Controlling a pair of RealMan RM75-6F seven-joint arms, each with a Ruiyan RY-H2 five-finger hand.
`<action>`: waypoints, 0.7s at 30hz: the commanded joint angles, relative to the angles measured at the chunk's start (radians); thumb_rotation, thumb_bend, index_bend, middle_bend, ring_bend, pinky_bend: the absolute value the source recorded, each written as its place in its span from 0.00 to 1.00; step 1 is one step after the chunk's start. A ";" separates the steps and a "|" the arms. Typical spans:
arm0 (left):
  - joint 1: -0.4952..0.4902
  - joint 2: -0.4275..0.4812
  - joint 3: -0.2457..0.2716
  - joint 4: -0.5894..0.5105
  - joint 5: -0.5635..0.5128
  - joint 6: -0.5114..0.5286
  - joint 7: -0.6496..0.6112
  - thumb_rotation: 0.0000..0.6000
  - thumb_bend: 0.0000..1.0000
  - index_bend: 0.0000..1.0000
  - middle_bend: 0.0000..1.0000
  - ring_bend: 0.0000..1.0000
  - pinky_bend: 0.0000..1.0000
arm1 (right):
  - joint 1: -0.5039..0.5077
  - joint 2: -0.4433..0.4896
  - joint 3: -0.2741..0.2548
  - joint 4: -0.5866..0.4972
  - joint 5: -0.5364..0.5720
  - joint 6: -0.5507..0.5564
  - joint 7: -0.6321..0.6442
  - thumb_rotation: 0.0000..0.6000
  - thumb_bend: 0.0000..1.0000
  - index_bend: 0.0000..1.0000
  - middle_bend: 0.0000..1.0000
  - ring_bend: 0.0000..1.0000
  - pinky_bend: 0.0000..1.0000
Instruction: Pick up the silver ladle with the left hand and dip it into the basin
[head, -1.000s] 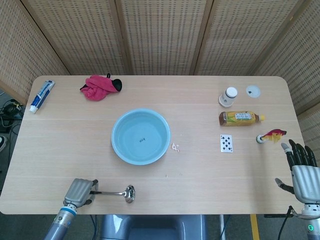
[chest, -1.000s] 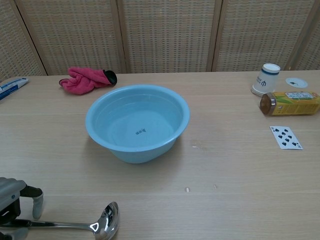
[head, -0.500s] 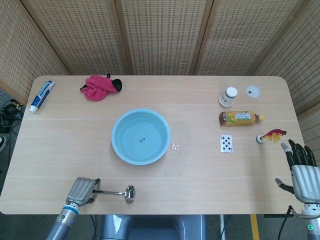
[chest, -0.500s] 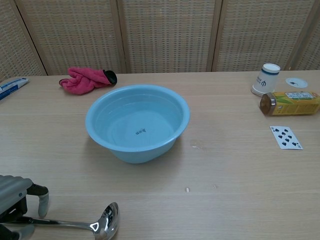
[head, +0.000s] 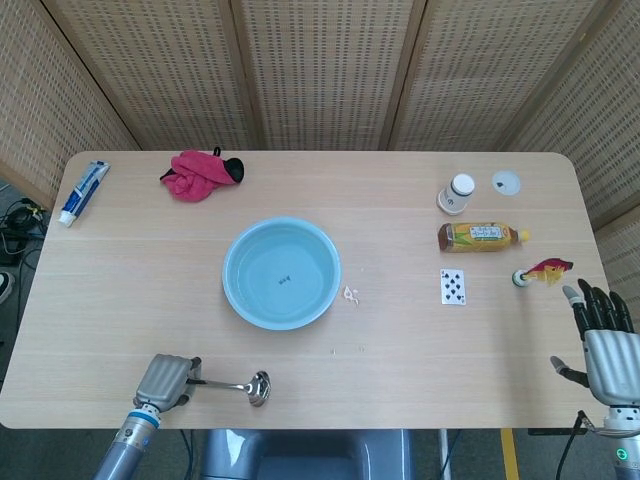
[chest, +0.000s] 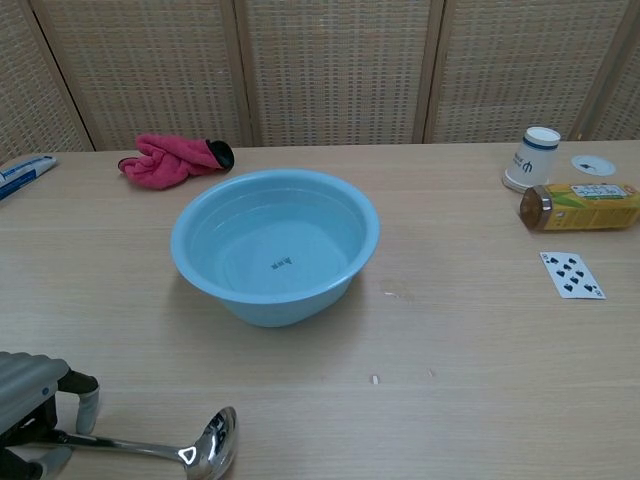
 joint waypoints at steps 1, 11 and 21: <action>-0.001 -0.001 0.000 0.001 -0.002 0.000 0.002 1.00 0.45 0.55 0.98 0.91 0.98 | -0.001 0.002 0.000 -0.002 -0.001 0.002 0.001 1.00 0.00 0.00 0.00 0.00 0.00; -0.003 0.016 -0.005 -0.008 0.009 0.013 -0.022 1.00 0.51 0.59 0.98 0.91 0.97 | -0.003 0.005 -0.001 -0.007 -0.007 0.008 0.003 1.00 0.00 0.00 0.00 0.00 0.00; -0.007 0.119 -0.011 -0.100 0.076 0.053 -0.113 1.00 0.52 0.66 0.98 0.90 0.96 | -0.002 0.003 -0.002 -0.005 -0.005 0.007 -0.001 1.00 0.00 0.00 0.00 0.00 0.00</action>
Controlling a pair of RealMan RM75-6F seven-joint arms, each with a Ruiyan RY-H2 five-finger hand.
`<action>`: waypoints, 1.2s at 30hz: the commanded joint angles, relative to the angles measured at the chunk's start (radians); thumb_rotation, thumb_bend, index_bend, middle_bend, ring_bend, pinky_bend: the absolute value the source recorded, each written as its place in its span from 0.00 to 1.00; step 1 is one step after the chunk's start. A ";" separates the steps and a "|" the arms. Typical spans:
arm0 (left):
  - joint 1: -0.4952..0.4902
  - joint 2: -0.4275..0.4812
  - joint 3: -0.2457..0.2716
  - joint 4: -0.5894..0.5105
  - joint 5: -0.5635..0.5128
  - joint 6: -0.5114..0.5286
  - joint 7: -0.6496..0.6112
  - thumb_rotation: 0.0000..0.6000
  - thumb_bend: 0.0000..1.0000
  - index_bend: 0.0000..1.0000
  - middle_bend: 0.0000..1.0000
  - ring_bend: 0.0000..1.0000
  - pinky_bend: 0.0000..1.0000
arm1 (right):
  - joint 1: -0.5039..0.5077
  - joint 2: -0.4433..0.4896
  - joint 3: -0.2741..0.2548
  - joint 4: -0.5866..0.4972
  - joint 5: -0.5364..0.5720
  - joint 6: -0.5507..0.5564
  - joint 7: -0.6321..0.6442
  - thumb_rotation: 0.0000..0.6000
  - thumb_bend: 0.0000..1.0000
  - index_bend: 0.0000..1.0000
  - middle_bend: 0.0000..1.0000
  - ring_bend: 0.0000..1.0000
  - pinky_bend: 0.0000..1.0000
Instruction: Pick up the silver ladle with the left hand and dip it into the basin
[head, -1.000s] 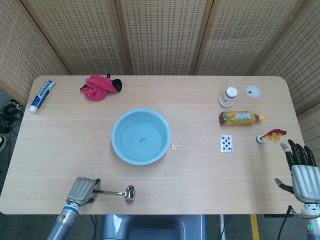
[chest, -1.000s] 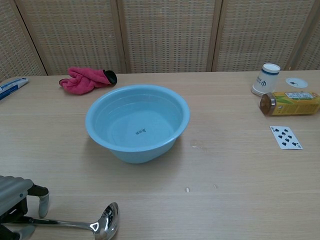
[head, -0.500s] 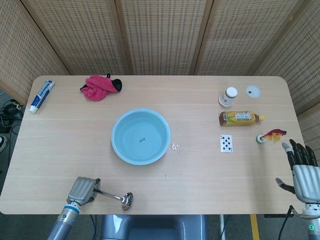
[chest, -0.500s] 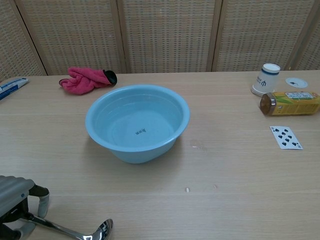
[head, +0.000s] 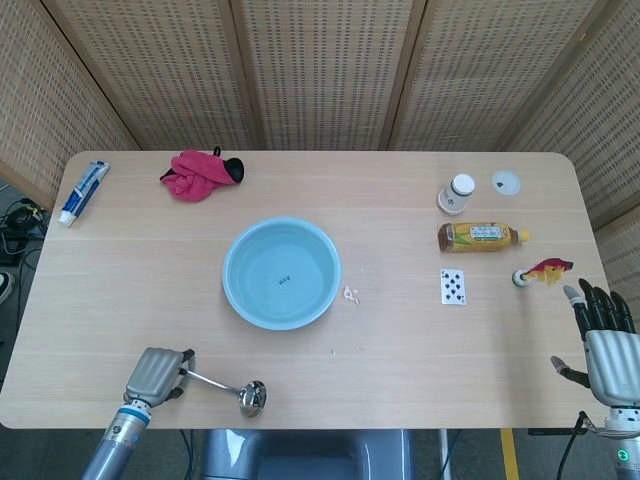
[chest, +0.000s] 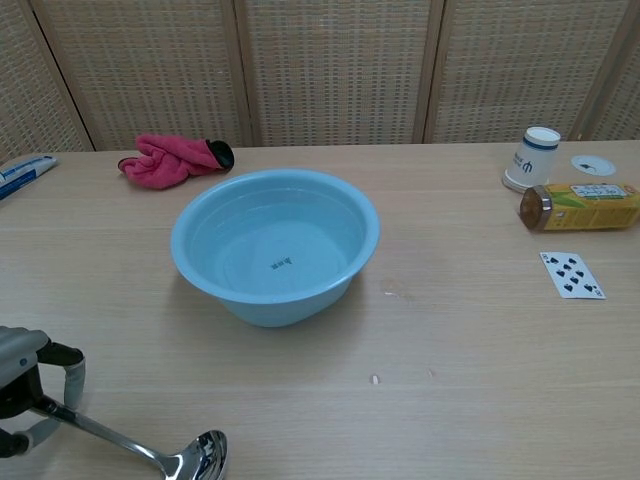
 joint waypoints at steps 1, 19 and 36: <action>-0.005 0.048 -0.005 -0.046 0.027 0.018 -0.025 1.00 0.52 0.66 0.98 0.90 0.96 | 0.000 -0.001 0.000 0.000 0.001 -0.001 -0.002 1.00 0.00 0.00 0.00 0.00 0.00; -0.170 0.389 -0.251 -0.424 -0.144 -0.025 0.021 1.00 0.53 0.67 0.97 0.90 0.96 | 0.006 -0.015 0.005 0.011 0.017 -0.008 -0.032 1.00 0.00 0.00 0.00 0.00 0.00; -0.609 0.270 -0.387 -0.095 -0.780 -0.221 0.310 1.00 0.53 0.69 0.96 0.89 0.95 | 0.023 -0.030 0.031 0.044 0.090 -0.046 -0.054 1.00 0.00 0.00 0.00 0.00 0.00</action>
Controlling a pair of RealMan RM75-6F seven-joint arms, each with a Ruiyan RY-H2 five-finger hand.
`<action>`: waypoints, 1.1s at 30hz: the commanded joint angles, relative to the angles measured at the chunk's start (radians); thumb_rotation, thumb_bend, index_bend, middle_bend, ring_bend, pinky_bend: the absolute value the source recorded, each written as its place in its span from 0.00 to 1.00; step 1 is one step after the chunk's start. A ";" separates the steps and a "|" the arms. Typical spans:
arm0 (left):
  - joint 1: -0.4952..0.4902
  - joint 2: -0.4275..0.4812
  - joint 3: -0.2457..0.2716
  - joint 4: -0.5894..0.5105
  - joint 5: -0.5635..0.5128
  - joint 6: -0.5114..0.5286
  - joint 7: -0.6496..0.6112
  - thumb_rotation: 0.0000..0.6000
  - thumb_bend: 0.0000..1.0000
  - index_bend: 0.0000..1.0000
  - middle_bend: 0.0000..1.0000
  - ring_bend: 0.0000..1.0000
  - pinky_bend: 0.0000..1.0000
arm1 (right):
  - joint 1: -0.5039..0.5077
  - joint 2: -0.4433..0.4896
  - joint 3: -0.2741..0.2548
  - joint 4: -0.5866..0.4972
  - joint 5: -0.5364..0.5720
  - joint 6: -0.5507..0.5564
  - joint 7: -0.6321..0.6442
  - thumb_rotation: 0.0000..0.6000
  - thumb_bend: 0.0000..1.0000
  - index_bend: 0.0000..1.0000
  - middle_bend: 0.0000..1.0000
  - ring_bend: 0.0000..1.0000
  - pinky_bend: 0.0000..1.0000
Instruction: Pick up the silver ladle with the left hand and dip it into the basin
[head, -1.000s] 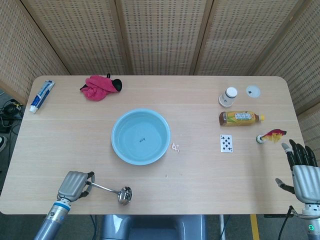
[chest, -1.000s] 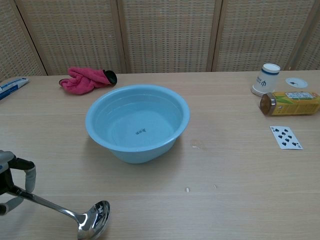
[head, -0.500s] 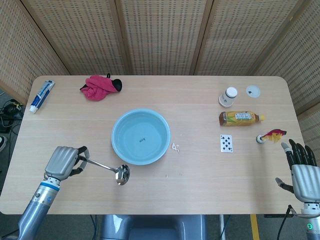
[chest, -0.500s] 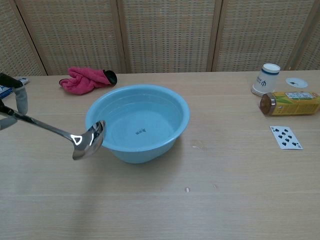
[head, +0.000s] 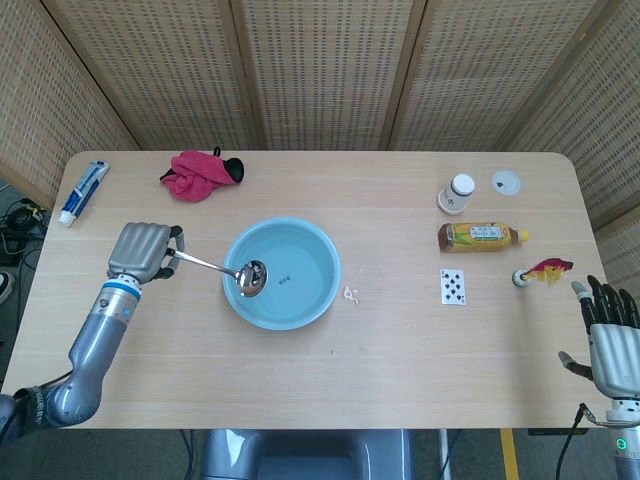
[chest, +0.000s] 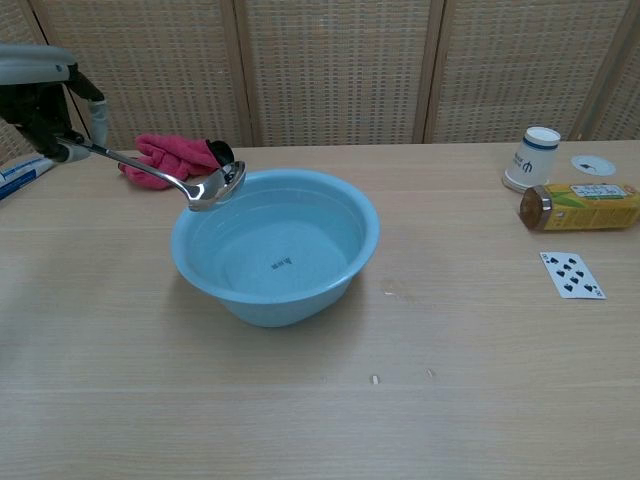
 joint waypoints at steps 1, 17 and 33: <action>-0.116 -0.084 -0.005 0.130 -0.108 -0.058 0.069 1.00 0.53 0.69 0.96 0.89 0.95 | 0.003 -0.002 0.004 0.003 0.009 -0.006 -0.004 1.00 0.00 0.00 0.00 0.00 0.00; -0.361 -0.365 0.071 0.443 -0.237 -0.097 0.223 1.00 0.53 0.71 0.96 0.89 0.95 | 0.007 0.008 0.019 0.005 0.039 -0.012 0.010 1.00 0.00 0.00 0.00 0.00 0.00; -0.468 -0.515 0.114 0.617 -0.302 -0.094 0.343 1.00 0.54 0.72 0.96 0.89 0.95 | 0.010 0.019 0.027 0.021 0.069 -0.036 0.059 1.00 0.00 0.00 0.00 0.00 0.00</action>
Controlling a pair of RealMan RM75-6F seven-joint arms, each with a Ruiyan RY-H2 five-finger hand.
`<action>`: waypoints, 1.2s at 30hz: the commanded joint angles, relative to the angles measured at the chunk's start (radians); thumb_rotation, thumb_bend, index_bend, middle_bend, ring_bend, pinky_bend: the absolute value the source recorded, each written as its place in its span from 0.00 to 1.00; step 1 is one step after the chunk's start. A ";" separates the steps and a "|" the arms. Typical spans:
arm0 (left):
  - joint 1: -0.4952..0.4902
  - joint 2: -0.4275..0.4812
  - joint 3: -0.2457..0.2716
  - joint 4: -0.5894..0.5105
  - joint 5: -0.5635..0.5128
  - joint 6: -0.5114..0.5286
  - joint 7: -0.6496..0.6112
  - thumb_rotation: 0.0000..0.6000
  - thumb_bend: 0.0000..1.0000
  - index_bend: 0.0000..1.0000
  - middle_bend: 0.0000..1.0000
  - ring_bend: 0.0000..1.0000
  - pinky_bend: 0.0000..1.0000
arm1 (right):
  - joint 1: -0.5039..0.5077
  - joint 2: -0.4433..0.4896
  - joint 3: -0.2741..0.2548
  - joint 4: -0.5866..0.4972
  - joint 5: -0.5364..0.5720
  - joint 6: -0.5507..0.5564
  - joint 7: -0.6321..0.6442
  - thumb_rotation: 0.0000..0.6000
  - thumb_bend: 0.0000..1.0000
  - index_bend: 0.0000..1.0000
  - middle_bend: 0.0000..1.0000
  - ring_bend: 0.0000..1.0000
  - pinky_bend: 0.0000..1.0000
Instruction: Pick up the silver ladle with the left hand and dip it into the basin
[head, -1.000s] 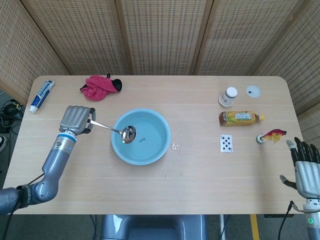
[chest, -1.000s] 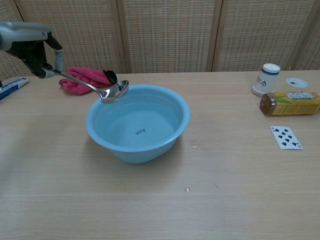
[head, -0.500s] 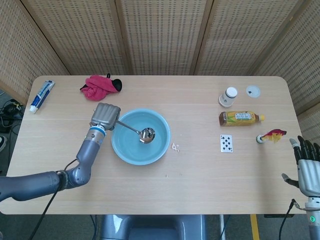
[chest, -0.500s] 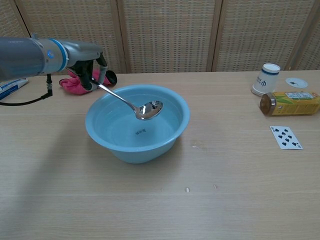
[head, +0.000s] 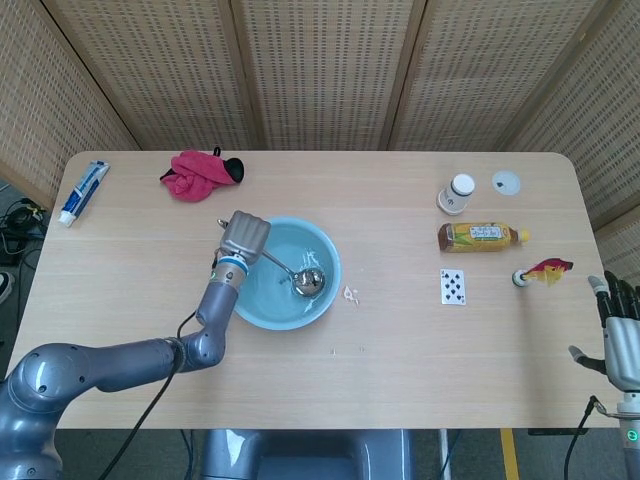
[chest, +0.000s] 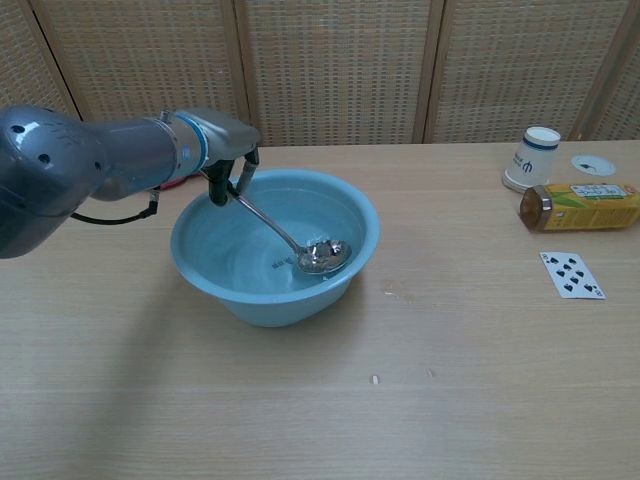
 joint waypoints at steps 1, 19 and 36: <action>-0.010 -0.014 0.002 0.016 -0.005 0.001 0.009 1.00 0.54 0.72 0.96 0.89 0.95 | -0.001 0.002 0.001 0.002 0.002 0.000 0.007 1.00 0.00 0.00 0.00 0.00 0.00; -0.018 -0.004 -0.027 -0.008 0.002 0.031 0.010 1.00 0.56 0.72 0.96 0.89 0.95 | -0.003 0.007 0.004 0.013 0.008 -0.002 0.035 1.00 0.00 0.00 0.00 0.00 0.00; -0.038 0.217 -0.063 -0.323 -0.107 0.139 0.077 1.00 0.58 0.73 0.96 0.89 0.95 | -0.003 0.008 0.004 0.002 0.003 0.006 0.027 1.00 0.00 0.00 0.00 0.00 0.00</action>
